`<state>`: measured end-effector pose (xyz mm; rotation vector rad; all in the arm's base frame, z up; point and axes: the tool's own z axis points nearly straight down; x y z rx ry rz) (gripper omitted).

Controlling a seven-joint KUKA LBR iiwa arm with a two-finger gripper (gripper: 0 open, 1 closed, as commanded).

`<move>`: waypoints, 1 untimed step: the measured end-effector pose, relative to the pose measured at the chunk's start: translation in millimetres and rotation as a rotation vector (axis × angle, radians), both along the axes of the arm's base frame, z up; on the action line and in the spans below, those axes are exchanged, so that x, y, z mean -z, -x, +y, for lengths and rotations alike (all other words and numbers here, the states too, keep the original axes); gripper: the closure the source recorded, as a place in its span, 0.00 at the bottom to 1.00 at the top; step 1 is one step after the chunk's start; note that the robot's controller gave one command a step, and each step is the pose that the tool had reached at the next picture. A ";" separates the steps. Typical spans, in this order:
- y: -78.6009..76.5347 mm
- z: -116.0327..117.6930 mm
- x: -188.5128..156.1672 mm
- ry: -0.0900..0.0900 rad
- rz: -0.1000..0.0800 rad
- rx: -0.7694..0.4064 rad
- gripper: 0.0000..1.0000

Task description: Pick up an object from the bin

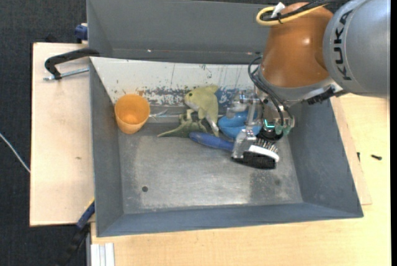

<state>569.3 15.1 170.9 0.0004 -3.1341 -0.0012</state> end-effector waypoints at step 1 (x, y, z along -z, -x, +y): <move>-21.0 -13.0 96.2 0.001 -0.018 -0.219 0.00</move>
Offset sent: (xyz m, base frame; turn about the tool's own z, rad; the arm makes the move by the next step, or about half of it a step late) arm 0.0172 -0.0121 -0.0994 -0.2231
